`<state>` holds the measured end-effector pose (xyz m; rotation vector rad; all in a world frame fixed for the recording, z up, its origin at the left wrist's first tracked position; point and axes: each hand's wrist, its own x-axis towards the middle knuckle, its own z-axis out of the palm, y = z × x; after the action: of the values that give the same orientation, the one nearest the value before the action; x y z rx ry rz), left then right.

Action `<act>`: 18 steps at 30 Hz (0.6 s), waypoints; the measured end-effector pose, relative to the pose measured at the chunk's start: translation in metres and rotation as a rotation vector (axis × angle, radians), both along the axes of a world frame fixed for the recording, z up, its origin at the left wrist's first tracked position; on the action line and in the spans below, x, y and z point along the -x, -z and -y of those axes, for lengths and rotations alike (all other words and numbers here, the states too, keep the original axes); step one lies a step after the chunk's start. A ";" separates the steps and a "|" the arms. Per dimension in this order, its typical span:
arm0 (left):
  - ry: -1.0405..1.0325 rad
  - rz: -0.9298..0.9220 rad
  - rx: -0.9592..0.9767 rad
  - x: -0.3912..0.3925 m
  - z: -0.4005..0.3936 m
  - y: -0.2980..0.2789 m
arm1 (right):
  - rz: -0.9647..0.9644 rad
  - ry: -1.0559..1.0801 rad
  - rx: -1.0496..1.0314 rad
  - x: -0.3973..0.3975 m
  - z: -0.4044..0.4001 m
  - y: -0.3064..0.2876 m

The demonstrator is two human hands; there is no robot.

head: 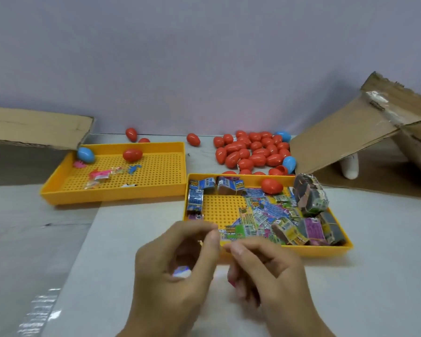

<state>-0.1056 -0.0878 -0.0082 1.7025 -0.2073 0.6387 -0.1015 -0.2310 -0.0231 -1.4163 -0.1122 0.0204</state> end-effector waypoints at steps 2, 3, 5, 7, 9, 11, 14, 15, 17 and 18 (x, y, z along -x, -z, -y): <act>-0.028 0.013 -0.032 -0.022 -0.004 -0.016 | -0.012 -0.021 -0.002 -0.004 -0.001 0.002; -0.048 0.015 -0.129 -0.040 -0.004 -0.024 | -0.008 -0.039 0.012 -0.005 -0.003 0.002; -0.097 -0.022 -0.385 -0.084 0.001 -0.037 | 0.002 -0.063 0.031 -0.005 -0.003 0.003; -0.111 -0.143 -0.589 -0.134 0.008 -0.041 | 0.019 -0.080 0.037 -0.005 -0.001 0.004; -0.065 -0.296 -0.752 -0.181 0.017 -0.038 | 0.030 -0.097 0.051 -0.004 0.001 0.003; 0.013 -0.431 -0.906 -0.213 0.028 -0.031 | 0.021 -0.108 0.046 -0.005 0.002 0.004; 0.069 -0.468 -1.062 -0.234 0.040 -0.014 | 0.014 -0.117 0.028 -0.005 0.004 0.004; 0.048 -0.465 -1.029 -0.237 0.042 -0.009 | 0.015 -0.119 0.028 -0.005 0.004 0.004; -0.012 -0.456 -0.916 -0.238 0.042 -0.002 | 0.022 -0.124 0.023 -0.006 0.004 0.004; -0.040 -0.440 -0.875 -0.238 0.042 -0.001 | 0.026 -0.124 0.021 -0.006 0.005 0.004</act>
<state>0.1322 -0.1300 -0.0076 2.6437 -0.1430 0.1703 -0.0954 -0.2362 -0.0274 -1.4293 -0.2215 0.1057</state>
